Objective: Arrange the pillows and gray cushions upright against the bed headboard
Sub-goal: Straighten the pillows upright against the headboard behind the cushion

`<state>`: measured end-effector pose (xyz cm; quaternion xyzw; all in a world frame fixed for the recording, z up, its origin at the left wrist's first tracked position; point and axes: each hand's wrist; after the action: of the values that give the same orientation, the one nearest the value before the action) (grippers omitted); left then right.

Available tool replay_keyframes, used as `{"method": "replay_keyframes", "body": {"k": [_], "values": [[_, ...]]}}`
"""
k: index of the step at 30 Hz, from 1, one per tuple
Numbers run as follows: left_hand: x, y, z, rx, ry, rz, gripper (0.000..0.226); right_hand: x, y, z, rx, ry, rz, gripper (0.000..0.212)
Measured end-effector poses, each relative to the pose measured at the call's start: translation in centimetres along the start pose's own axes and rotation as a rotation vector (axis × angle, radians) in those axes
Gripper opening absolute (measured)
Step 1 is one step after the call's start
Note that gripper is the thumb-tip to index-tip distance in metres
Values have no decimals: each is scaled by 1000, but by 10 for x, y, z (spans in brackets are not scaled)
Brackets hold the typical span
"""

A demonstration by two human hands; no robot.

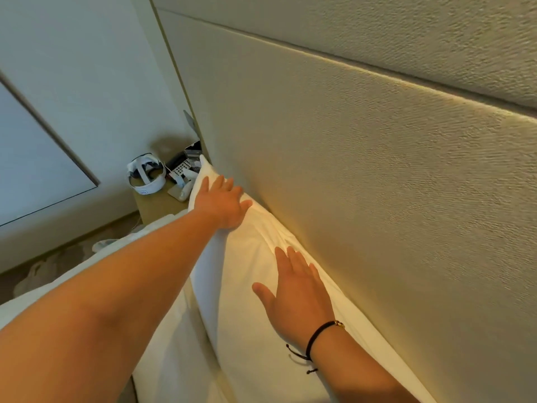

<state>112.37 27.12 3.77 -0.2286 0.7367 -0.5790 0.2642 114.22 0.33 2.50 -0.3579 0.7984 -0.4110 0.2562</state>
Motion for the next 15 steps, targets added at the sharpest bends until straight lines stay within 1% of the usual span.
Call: {"method": "replay_keyframes", "body": {"k": [2,5,7,8,9,11,13,15], "values": [[-7,-3,-11,19,-77,25,67,-7,-1,-1,-6,-11,11,75],[-19,-9,-27,132,-265,58,73,-13,-4,-2,6,-33,12,71],[-24,-8,-30,321,-440,86,80,-13,-4,-3,33,-39,9,70],[-27,-7,-31,432,-545,127,80,-12,-4,-3,53,-33,16,68],[-31,-6,-34,514,-637,189,76,-10,-4,-4,80,-27,34,64],[-38,-6,-42,518,-679,267,54,-6,-7,-5,167,-42,119,51],[-49,-8,-52,518,-686,272,33,-2,-11,-5,252,-56,200,42],[-57,-12,-59,561,-762,271,18,1,-13,-5,314,-40,232,43]]}}
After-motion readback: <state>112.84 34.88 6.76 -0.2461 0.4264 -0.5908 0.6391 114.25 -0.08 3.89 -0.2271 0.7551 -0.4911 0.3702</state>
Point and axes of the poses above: each hand's wrist, its own x-axis away from the middle knuckle, its own y-axis out of the palm, z = x × y, and after that the axes turned 15 degrees about z, right-handed
